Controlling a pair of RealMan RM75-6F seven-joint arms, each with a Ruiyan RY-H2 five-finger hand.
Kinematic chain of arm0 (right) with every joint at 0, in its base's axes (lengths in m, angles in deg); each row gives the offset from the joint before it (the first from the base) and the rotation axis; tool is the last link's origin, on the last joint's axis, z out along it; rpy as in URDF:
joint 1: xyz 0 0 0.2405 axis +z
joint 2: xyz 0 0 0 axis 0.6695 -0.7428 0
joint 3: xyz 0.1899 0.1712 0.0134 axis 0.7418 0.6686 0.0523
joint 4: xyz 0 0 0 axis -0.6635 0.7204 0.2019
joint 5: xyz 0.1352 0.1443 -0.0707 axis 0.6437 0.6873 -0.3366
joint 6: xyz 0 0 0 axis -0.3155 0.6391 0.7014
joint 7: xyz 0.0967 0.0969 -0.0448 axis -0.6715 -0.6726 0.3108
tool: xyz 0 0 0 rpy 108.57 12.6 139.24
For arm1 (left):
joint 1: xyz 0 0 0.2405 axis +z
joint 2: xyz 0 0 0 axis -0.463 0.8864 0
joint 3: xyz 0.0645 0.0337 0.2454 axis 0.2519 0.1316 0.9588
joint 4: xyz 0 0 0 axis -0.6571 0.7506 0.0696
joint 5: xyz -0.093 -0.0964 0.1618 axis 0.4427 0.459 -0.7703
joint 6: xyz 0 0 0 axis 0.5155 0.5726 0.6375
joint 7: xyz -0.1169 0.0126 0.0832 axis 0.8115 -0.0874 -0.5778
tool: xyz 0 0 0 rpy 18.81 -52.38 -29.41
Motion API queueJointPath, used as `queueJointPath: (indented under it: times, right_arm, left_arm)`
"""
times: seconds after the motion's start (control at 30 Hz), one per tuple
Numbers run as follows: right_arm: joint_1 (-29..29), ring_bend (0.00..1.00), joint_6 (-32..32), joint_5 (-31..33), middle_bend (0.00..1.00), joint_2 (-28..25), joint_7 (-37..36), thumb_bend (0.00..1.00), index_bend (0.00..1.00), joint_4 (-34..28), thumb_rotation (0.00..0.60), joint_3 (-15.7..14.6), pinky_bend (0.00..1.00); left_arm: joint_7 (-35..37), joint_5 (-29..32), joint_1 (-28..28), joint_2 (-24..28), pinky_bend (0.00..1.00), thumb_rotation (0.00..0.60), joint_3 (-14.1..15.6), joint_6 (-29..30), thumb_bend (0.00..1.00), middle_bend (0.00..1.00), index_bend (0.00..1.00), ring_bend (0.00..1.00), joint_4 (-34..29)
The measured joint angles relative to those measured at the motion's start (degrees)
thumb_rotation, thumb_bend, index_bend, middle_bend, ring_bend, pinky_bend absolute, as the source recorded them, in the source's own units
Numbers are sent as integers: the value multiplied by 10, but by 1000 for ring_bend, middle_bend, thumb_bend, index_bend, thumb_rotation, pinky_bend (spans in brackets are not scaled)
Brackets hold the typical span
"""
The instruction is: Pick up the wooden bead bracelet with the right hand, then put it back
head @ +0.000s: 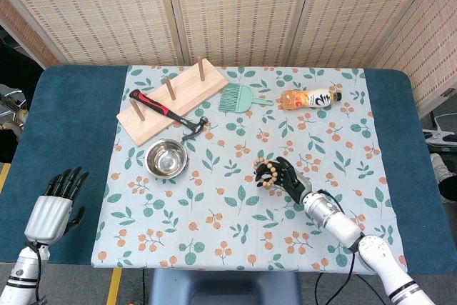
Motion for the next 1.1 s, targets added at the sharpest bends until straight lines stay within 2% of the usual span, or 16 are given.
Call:
queueJointPath:
  times: [0.2, 0.4, 0.6, 0.8, 0.9, 1.03, 1.1]
  right_arm:
    - [-10, 232, -28, 30, 506, 20, 78, 643, 495, 15, 0, 16, 359]
    - [-23, 232, -41, 55, 540, 35, 146, 652, 522, 26, 2, 29, 359]
    - [-35, 249, -47, 81, 590, 46, 186, 625, 579, 36, 73, 43, 359]
    - [-49, 288, -37, 100, 643, 60, 220, 467, 636, 42, 142, 55, 369]
    - [-52, 295, -33, 110, 646, 65, 226, 404, 637, 44, 248, 61, 377]
    - [-55, 299, -29, 115, 646, 69, 233, 400, 622, 45, 281, 67, 389]
    - [-55, 299, -33, 120, 645, 69, 234, 403, 596, 46, 316, 69, 394]
  left_arm:
    - [1, 0, 0, 1, 158, 600, 0, 1, 442, 0, 0, 0, 0]
    - [3, -2, 0, 2, 158, 600, 1, 2, 441, 0, 0, 0, -2]
    - [4, -3, 0, 3, 158, 600, 1, 2, 441, 0, 0, 0, -2]
    - [4, -3, 0, 3, 158, 600, 2, 1, 441, 0, 0, 0, -2]
    - [4, -3, 0, 3, 157, 600, 2, 0, 441, 0, 0, 0, -2]
    - [3, -3, -1, 2, 158, 600, 2, -1, 441, 0, 0, 0, -2]
    - [2, -3, -1, 1, 158, 600, 2, -1, 441, 0, 0, 0, -2]
